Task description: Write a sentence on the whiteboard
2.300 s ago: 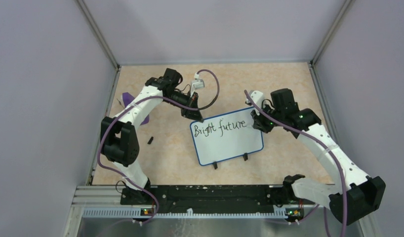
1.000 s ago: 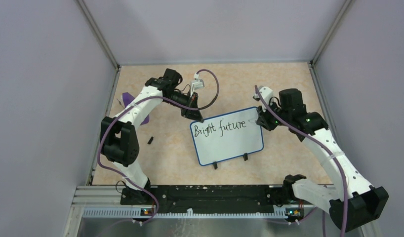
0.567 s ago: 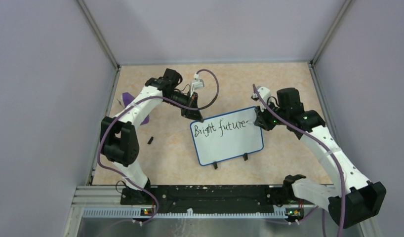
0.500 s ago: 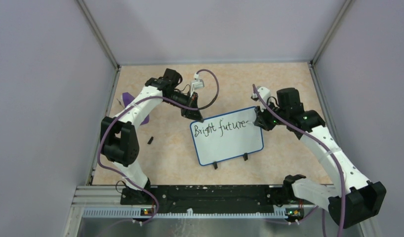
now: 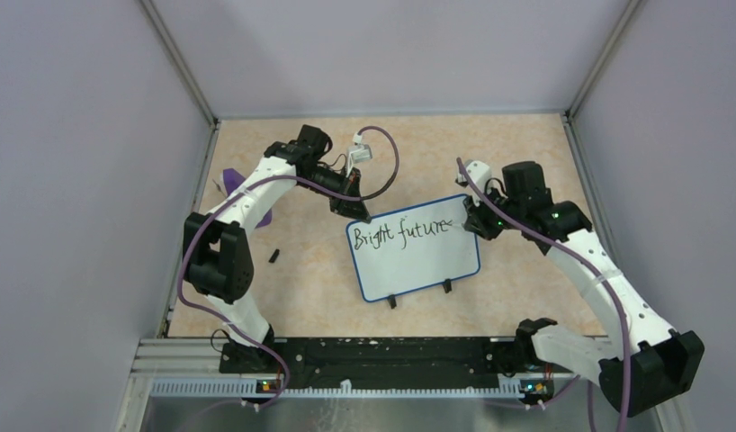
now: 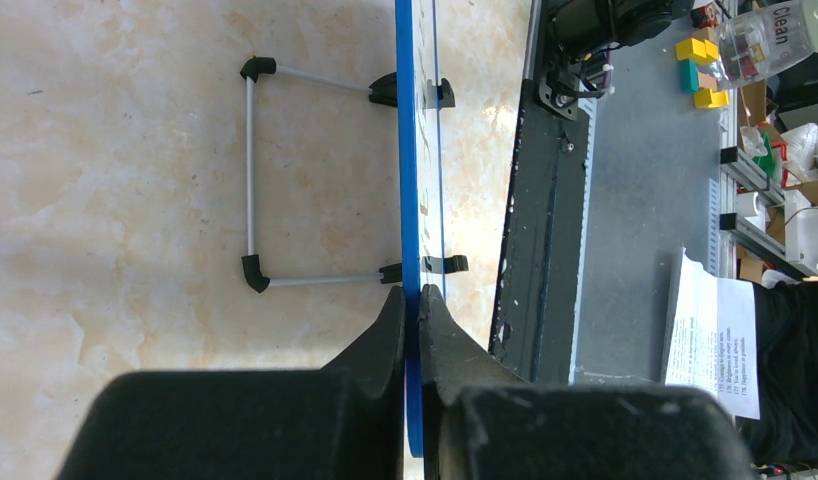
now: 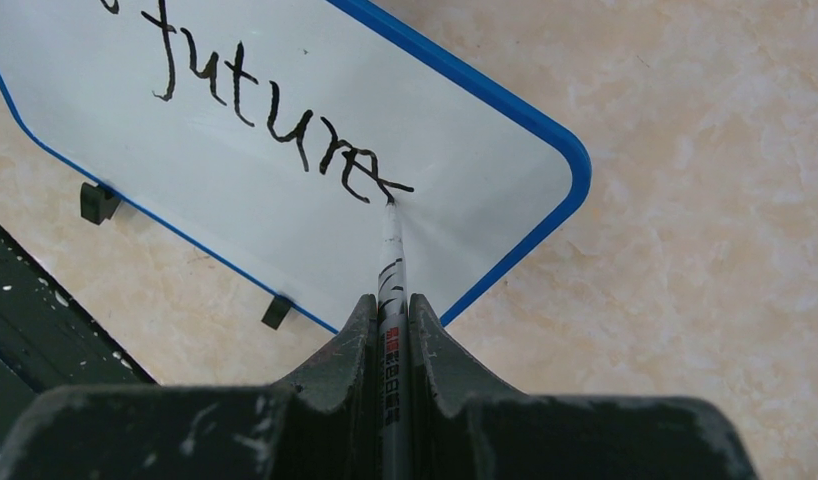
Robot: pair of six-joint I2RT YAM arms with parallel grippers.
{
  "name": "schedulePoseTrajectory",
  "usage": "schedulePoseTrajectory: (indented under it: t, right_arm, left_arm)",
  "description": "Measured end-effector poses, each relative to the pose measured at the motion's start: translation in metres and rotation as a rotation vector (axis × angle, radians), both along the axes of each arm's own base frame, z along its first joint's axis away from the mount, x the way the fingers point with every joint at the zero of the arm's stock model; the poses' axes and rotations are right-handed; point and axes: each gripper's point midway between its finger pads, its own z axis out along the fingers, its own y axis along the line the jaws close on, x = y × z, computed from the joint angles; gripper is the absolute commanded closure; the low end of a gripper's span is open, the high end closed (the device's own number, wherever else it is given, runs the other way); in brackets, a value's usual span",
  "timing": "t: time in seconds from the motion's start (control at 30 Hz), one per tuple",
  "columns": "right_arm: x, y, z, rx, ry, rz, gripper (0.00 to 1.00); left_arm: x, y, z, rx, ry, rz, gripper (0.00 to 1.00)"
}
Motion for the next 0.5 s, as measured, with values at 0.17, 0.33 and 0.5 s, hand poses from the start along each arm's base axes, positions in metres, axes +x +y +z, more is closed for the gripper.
schedulePoseTrajectory:
  t: [0.17,0.33,0.5]
  right_arm:
    - [-0.001,-0.007,-0.001,-0.031,-0.009,-0.01,1.0]
    - [-0.001,-0.009,-0.002,-0.05,-0.014,-0.004,1.0]
    - [-0.008,-0.009,-0.012,-0.057,0.019,0.01,1.0]
  left_arm:
    - [0.0,0.0,0.0,0.0,0.0,0.0,1.0]
    - [0.0,0.0,0.0,0.0,0.0,0.0,1.0]
    - [0.0,0.0,0.0,0.0,0.001,0.0,1.0]
